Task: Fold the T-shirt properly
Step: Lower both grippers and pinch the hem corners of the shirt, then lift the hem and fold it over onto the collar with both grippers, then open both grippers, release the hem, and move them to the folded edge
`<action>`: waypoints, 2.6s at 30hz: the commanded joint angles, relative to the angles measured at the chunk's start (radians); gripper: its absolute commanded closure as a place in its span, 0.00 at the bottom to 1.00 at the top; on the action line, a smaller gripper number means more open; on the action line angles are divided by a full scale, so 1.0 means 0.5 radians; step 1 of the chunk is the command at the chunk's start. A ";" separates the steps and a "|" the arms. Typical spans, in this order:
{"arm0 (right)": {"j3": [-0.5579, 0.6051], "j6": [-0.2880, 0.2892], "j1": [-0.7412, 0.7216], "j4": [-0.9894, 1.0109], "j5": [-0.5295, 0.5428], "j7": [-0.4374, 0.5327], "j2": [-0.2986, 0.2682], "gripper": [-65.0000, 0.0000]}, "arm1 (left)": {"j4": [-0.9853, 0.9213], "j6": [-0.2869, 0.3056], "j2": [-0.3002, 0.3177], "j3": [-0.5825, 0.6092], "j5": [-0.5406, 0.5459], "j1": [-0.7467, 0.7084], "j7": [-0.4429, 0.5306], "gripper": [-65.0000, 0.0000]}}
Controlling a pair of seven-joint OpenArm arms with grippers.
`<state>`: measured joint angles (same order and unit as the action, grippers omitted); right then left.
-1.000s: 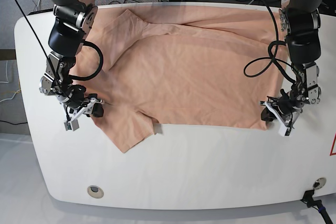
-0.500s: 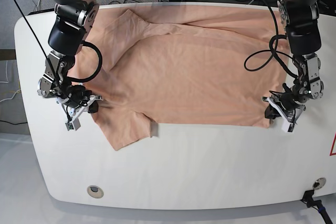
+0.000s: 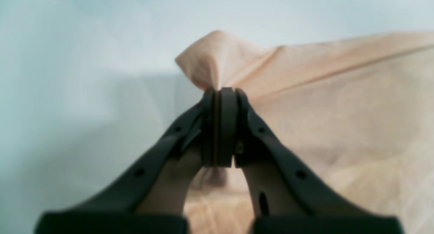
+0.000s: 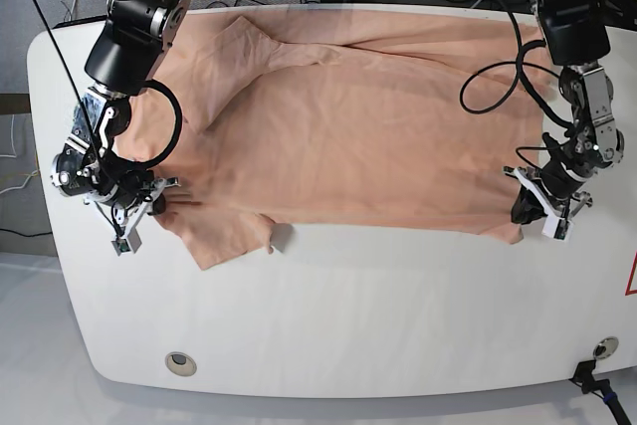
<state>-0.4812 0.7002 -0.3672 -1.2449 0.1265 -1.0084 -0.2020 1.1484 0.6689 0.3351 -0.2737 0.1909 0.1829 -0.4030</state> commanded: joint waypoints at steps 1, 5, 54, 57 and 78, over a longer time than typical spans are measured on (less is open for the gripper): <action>-0.006 -0.004 -0.022 -0.172 -0.009 -0.090 -0.036 1.00 | 0.135 -0.014 0.040 -0.013 0.016 0.010 0.034 1.00; -0.006 -0.004 0.082 -0.445 -0.009 -0.308 -0.036 1.00 | 0.378 -0.014 0.040 -0.022 0.016 -0.171 0.034 1.00; -0.003 -0.004 1.012 -1.360 0.329 -0.776 0.004 0.51 | 1.046 0.058 0.028 -0.513 0.000 -0.683 -0.530 1.00; 0.000 -0.004 0.975 -1.360 0.329 -0.776 0.004 0.51 | 0.908 0.058 0.028 -0.387 0.000 -0.564 -0.530 0.97; -0.003 -0.004 0.530 -0.881 0.335 -0.486 0.031 0.51 | 0.528 0.058 -0.073 -0.234 0.003 -0.334 -0.527 0.70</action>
<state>-0.4786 0.6971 -0.0834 -1.6722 0.2890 -1.2705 -0.1719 1.4124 0.6971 0.2855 -0.3878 0.1802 0.0010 -0.6888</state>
